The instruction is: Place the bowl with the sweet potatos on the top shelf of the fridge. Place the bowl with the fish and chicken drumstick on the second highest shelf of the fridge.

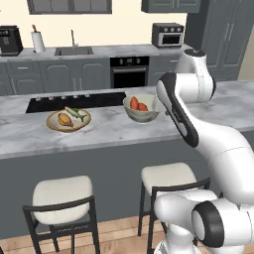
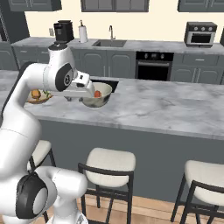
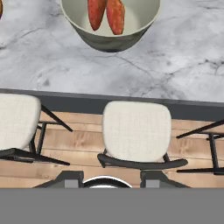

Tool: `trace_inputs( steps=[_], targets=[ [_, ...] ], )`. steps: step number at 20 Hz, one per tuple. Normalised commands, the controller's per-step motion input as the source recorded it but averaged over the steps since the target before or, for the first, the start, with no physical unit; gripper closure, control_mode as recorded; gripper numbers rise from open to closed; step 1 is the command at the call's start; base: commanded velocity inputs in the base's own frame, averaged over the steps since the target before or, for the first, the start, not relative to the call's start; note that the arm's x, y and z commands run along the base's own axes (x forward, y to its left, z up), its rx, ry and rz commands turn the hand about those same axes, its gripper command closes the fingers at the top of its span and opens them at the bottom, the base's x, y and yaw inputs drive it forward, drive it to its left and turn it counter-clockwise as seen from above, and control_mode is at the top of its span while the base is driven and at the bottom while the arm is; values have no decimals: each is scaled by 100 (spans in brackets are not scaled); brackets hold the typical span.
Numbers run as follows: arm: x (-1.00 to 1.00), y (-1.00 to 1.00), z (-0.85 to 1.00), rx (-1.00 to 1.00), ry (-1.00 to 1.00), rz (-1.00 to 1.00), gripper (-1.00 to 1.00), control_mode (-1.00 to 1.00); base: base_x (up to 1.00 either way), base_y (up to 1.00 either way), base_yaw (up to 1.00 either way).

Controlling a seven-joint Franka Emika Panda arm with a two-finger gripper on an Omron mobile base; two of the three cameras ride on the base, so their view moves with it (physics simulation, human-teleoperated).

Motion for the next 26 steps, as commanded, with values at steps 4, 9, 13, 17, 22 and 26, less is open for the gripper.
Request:
trace_inputs(
  steps=[4, 9, 13, 17, 22, 26],
  targets=[
    [-4, 0, 0, 0, -1, 0, -100, -100, 0, 0, 0],
    [-21, 9, 0, 0, -3, 0, -100, 100, 0, 7, 0],
    [0, 0, 0, 0, 0, 0, -100, 100, 4, 51, 0],
    [0, 0, 0, 0, 0, 0, -100, 100, 9, 50, -2],
    [0, 0, 0, 0, 0, 0, -100, 100, 27, 51, -2],
    [0, 0, 0, 0, 0, 0, -100, 100, 46, 37, -3]
  ],
)
